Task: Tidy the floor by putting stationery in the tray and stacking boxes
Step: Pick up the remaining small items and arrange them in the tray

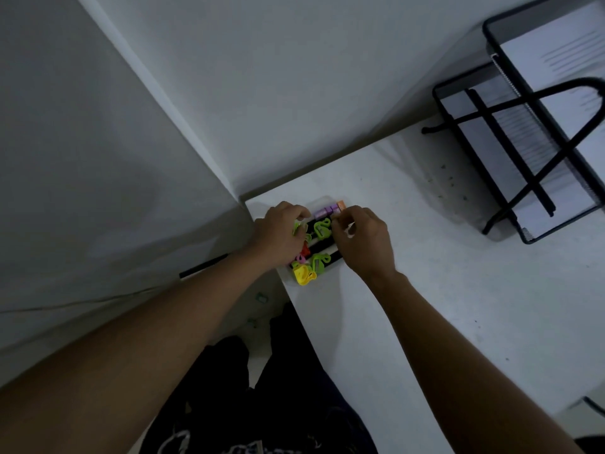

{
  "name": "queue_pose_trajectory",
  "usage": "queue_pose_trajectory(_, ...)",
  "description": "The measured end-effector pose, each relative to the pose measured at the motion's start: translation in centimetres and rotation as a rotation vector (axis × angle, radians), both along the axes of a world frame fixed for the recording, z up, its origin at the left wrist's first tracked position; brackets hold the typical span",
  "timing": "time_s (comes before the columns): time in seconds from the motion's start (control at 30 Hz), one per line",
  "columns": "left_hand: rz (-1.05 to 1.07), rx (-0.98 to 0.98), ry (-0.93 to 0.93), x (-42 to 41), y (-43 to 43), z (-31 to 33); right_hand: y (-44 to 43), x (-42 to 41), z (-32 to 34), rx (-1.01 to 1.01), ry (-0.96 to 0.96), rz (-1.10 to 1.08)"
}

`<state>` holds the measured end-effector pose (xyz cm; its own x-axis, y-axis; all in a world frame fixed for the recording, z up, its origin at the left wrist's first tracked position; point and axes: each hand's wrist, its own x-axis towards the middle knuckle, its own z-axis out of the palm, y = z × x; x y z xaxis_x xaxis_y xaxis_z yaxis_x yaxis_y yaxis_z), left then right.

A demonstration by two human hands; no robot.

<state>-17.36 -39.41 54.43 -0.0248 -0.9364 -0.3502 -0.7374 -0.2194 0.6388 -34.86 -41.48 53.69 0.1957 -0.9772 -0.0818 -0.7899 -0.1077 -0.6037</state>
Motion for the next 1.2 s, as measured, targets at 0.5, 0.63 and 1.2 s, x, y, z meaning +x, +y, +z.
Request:
queue_pose_trajectory(0.5, -0.527, -0.106, -0.420, -0.4, 1.3, -1.4, 0.1, 0.3, -1.8, 0.047, 0.004, -0.002)
queue_pose_trajectory(0.63, -0.519, -0.121, -0.394, 0.2, 1.3, -1.1, 0.0, 0.8, -2.1, 0.054, 0.022, -0.061)
queue_pose_trajectory(1.2, -0.406, -0.185, -0.295, 3.4, 4.6, 0.3, -1.3, 0.8, -0.8, -0.129, 0.112, 0.252)
